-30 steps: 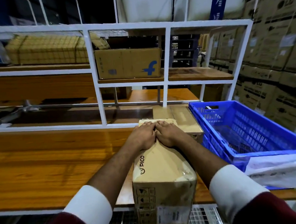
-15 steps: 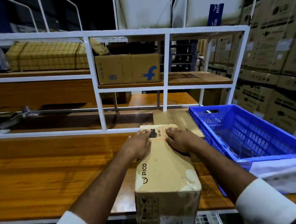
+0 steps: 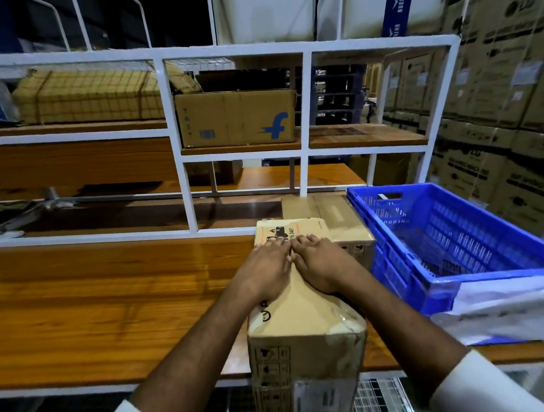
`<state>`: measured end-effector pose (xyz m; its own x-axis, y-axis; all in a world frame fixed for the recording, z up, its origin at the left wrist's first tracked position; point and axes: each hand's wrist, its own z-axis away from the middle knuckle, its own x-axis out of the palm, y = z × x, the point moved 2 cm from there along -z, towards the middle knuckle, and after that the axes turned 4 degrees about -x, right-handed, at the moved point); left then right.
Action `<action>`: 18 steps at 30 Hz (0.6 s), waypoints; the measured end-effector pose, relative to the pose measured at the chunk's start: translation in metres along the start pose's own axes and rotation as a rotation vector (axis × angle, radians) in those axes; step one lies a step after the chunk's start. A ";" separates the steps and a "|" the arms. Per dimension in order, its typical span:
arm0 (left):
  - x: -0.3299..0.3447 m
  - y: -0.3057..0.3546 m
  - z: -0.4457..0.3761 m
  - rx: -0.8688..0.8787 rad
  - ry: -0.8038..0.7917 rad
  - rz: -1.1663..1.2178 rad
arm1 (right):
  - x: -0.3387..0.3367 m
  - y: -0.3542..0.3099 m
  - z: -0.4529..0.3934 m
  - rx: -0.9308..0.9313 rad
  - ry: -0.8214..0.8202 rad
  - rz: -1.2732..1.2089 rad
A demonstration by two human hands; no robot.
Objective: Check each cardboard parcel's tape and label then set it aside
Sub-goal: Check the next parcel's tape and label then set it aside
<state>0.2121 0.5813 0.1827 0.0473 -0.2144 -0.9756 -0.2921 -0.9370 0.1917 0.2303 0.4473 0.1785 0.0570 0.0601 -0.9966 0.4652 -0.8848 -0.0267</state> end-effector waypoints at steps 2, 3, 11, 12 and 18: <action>0.000 0.001 -0.001 -0.007 0.005 -0.014 | 0.000 0.001 0.000 0.022 0.003 -0.002; -0.001 0.001 -0.001 -0.012 -0.001 -0.014 | -0.002 0.001 0.001 0.025 -0.011 0.003; 0.001 -0.006 0.030 -0.094 0.046 0.046 | -0.013 0.009 0.029 0.139 -0.120 0.031; 0.003 -0.008 0.034 -0.098 0.031 0.083 | -0.010 0.008 0.034 0.134 -0.100 -0.003; -0.005 0.000 0.038 -0.111 0.027 0.082 | -0.010 0.004 0.040 0.119 -0.047 -0.023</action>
<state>0.1757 0.5928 0.1830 0.0534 -0.2975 -0.9532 -0.1887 -0.9404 0.2829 0.1962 0.4248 0.1847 0.0049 0.0623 -0.9980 0.3578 -0.9321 -0.0564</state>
